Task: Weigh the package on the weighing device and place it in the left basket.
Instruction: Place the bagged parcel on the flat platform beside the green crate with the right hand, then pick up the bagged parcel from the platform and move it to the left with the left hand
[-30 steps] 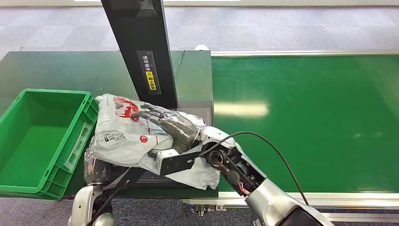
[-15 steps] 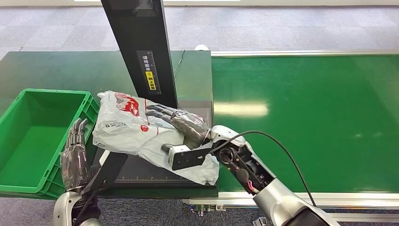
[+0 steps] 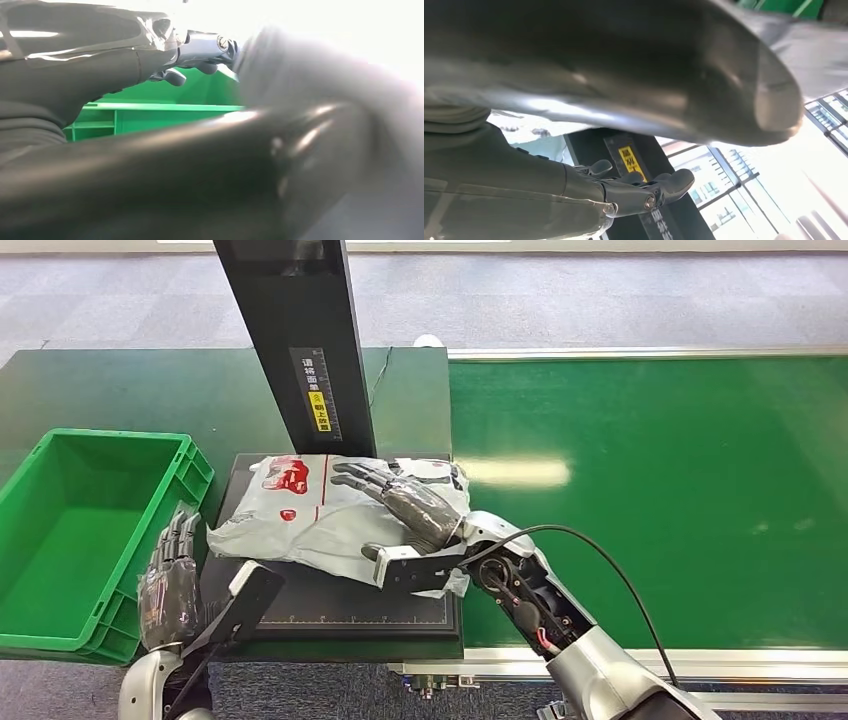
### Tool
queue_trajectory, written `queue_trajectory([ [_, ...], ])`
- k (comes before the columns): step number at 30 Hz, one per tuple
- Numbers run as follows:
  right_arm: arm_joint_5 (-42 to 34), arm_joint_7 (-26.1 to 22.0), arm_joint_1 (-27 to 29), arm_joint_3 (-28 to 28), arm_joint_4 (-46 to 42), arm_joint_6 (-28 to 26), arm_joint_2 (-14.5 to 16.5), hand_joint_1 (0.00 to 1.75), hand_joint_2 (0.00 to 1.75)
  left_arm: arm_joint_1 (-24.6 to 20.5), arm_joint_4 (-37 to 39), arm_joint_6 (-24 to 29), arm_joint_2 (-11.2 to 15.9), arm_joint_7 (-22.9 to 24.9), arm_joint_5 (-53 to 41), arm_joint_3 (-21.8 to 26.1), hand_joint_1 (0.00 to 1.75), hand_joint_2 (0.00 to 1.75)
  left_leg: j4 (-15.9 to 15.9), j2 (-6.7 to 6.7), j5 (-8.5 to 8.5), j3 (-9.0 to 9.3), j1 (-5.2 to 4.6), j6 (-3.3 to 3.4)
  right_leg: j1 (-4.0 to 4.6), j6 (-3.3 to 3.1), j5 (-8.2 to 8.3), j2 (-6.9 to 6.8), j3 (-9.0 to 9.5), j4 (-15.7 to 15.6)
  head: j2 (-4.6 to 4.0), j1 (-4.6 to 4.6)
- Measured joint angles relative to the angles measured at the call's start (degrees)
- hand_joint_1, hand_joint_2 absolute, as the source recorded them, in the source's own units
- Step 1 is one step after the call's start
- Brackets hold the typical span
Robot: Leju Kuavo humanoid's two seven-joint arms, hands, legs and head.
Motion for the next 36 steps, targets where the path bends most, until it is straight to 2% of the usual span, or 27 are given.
queue_trajectory([
  [8,0.25,-1.21,0.89,0.28,-0.82,1.98,-0.04,0.00,0.00,-0.14,0.38,3.86,-0.70,-0.40,-0.43,0.01,0.00,0.00,0.00,0.00,0.00,0.00,0.00,0.00,0.00,0.00,0.00,0.00,0.02,0.00,0.00,-0.01],
  [15,0.21,-1.63,0.35,0.44,-1.44,2.83,0.50,0.00,0.00,-1.22,0.37,3.03,-1.01,-1.30,-0.29,-0.31,0.00,0.00,0.00,-0.01,0.00,0.00,0.00,0.00,0.00,0.00,0.00,0.00,0.03,0.00,0.00,-0.01],
  [18,1.68,-0.23,0.03,0.56,-1.92,1.09,0.54,0.00,0.00,-2.11,0.34,2.50,-0.99,-1.82,-1.30,-0.94,0.00,0.00,0.00,-0.01,0.00,0.00,0.00,0.00,0.00,0.00,0.00,0.00,0.03,0.00,0.00,-0.01],
  [21,4.28,3.08,-0.41,0.18,-1.54,-3.45,0.46,0.00,0.00,-2.44,0.32,2.16,-0.87,-2.27,-2.76,-1.72,0.00,0.00,0.01,-0.01,0.00,0.01,0.00,0.00,-0.01,0.00,0.00,0.00,0.01,0.00,0.00,-0.01],
  [24,8.55,10.16,-1.02,-2.21,0.90,-13.35,-0.26,0.00,0.00,-2.39,0.04,1.58,-0.70,-2.95,-4.76,-2.86,0.00,0.00,0.02,-0.10,0.00,0.02,-0.02,0.00,-0.02,0.00,0.00,-0.05,0.03,-0.01,0.00,-0.01],
  [27,13.44,15.38,-1.63,-6.63,5.28,-23.35,-2.64,0.00,0.00,-1.86,-0.85,0.50,-0.41,-3.26,-5.81,-4.19,0.00,0.00,0.03,-0.24,0.00,0.02,-0.04,0.01,-0.06,0.01,0.00,-0.14,0.10,-0.03,0.00,0.00],
  [30,19.24,19.96,-1.70,-12.09,9.96,-30.30,-5.59,0.00,0.00,-1.28,-1.66,-0.06,0.00,-3.33,-5.97,-5.28,0.00,0.00,0.04,-0.26,-0.01,0.01,-0.07,0.04,-0.11,0.03,0.02,-0.15,0.10,-0.04,0.00,0.00],
  [32,21.90,21.34,-1.55,-15.91,12.55,-32.53,-7.23,0.00,0.00,-1.15,-1.97,-0.05,0.28,-3.38,-6.04,-5.86,0.00,0.00,0.05,-0.25,-0.03,0.01,-0.09,0.05,-0.12,0.04,0.02,-0.15,0.08,-0.05,0.00,-0.01],
  [36,23.36,21.74,-0.60,-23.61,16.16,-33.38,-9.56,0.00,0.00,-1.19,-2.41,-0.39,0.67,-4.11,-6.11,-6.66,0.00,0.00,0.04,-0.27,-0.03,-0.03,-0.09,0.05,-0.10,0.04,0.02,-0.15,0.05,-0.06,0.00,-0.01],
])
